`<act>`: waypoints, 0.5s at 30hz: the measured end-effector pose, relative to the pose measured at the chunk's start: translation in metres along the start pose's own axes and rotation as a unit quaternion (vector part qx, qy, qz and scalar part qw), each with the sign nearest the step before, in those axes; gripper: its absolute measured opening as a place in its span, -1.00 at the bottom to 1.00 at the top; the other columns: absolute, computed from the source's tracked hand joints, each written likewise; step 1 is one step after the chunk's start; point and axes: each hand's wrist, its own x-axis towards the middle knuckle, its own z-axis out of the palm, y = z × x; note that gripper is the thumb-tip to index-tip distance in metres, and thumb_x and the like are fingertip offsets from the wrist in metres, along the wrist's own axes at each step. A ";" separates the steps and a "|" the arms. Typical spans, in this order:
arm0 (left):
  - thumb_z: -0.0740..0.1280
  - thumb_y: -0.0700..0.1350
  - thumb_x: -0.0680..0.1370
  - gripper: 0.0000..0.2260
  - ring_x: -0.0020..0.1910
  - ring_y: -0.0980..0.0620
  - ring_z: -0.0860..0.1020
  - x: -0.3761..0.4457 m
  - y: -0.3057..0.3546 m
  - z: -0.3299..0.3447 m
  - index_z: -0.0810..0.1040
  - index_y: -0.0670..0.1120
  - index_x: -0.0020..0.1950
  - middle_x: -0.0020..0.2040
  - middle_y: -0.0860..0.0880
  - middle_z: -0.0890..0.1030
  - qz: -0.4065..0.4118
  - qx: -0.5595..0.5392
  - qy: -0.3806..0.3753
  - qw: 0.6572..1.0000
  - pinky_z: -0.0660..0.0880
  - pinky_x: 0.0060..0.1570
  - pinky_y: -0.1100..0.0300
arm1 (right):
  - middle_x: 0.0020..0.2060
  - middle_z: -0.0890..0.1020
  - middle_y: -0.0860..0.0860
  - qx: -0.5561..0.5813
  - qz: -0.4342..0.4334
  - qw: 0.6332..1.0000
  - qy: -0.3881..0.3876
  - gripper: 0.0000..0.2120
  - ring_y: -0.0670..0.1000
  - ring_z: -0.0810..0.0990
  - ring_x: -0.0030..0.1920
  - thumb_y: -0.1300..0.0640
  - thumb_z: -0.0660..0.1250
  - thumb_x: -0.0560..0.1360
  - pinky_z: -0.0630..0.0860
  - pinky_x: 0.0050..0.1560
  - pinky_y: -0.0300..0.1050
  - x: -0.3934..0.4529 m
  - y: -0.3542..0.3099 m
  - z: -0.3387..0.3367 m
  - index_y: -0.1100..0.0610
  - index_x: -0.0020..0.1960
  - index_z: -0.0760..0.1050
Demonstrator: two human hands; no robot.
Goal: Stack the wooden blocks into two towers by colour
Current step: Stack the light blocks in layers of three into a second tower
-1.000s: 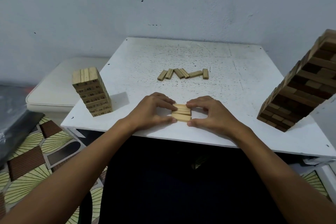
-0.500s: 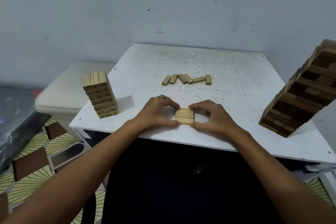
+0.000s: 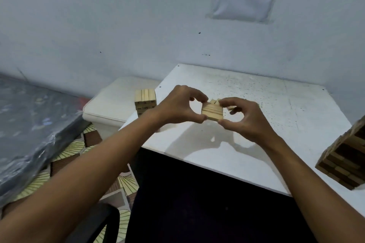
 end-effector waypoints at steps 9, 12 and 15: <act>0.48 0.08 0.23 -0.45 -0.01 0.20 0.59 -0.014 -0.011 -0.086 0.64 -0.13 0.16 0.02 0.07 0.66 -0.010 0.058 0.059 0.997 0.51 0.02 0.38 | -0.01 0.62 -0.23 0.068 -0.077 0.994 -0.025 -0.59 -0.26 0.57 0.00 0.11 0.49 0.25 0.50 -0.19 -0.34 0.069 -0.047 0.036 0.01 0.10 0.57; 0.43 0.17 0.20 -0.38 0.02 0.21 0.60 -0.026 -0.027 -0.107 0.63 -0.13 0.18 0.01 0.06 0.67 -0.037 0.044 0.086 0.995 0.53 0.07 0.30 | 0.00 0.65 -0.13 0.060 -0.102 0.991 -0.054 -0.56 -0.17 0.59 0.06 0.17 0.55 0.28 0.53 -0.04 -0.18 0.093 -0.059 0.055 0.06 0.14 0.58; 0.45 0.16 0.20 -0.36 0.03 0.22 0.60 -0.038 -0.044 -0.120 0.61 -0.14 0.19 -0.02 0.08 0.67 -0.070 0.026 0.108 0.991 0.55 0.11 0.16 | -0.01 0.65 -0.13 0.055 -0.111 0.989 -0.084 -0.57 -0.18 0.60 0.04 0.24 0.56 0.31 0.53 -0.02 -0.17 0.112 -0.067 0.074 0.07 0.15 0.58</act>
